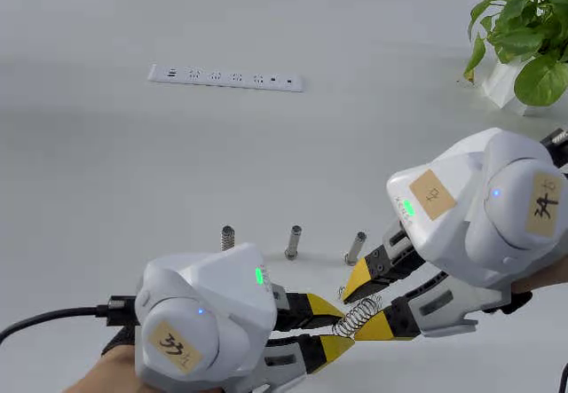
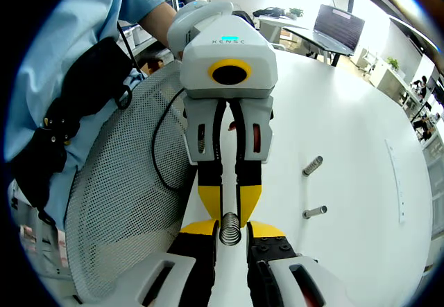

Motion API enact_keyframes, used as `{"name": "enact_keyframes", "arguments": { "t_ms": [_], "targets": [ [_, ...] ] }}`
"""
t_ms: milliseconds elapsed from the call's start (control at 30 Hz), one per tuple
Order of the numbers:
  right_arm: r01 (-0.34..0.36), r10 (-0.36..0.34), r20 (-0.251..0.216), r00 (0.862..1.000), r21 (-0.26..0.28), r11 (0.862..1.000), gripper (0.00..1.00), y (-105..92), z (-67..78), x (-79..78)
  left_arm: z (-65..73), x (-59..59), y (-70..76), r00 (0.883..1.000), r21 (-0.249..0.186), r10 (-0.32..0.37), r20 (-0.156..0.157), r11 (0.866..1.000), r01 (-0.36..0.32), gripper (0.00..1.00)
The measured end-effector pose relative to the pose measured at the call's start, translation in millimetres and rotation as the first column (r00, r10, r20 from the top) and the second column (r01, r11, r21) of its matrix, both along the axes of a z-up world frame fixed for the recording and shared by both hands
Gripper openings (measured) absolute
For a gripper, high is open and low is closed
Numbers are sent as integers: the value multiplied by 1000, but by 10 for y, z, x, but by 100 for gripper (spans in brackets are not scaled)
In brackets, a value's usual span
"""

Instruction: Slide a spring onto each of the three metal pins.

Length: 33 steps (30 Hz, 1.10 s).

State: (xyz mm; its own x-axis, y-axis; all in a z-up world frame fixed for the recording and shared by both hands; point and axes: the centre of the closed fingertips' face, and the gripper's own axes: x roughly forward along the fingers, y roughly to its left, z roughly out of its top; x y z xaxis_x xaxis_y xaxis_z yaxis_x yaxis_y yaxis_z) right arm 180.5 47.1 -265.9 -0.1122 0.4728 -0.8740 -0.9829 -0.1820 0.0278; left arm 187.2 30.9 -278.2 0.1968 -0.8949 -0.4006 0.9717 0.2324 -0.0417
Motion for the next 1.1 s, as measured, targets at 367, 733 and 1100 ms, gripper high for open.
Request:
{"name": "enact_keyframes", "arguments": {
  "t_ms": [367,733,1100],
  "targets": [
    [-18,18,-10,1000,-15,1000,8,15,-8,-26,72,5,0,1000,-35,14,6,999,-14,6],
    [-33,32,-13,999,-39,999,8,5,-9,-25,64,7,-5,1000,-35,13,3,999,-13,7],
    [-39,38,-16,999,-39,998,7,28,-12,-34,51,0,-12,1000,-35,11,-3,999,-12,7]
  ]
}}
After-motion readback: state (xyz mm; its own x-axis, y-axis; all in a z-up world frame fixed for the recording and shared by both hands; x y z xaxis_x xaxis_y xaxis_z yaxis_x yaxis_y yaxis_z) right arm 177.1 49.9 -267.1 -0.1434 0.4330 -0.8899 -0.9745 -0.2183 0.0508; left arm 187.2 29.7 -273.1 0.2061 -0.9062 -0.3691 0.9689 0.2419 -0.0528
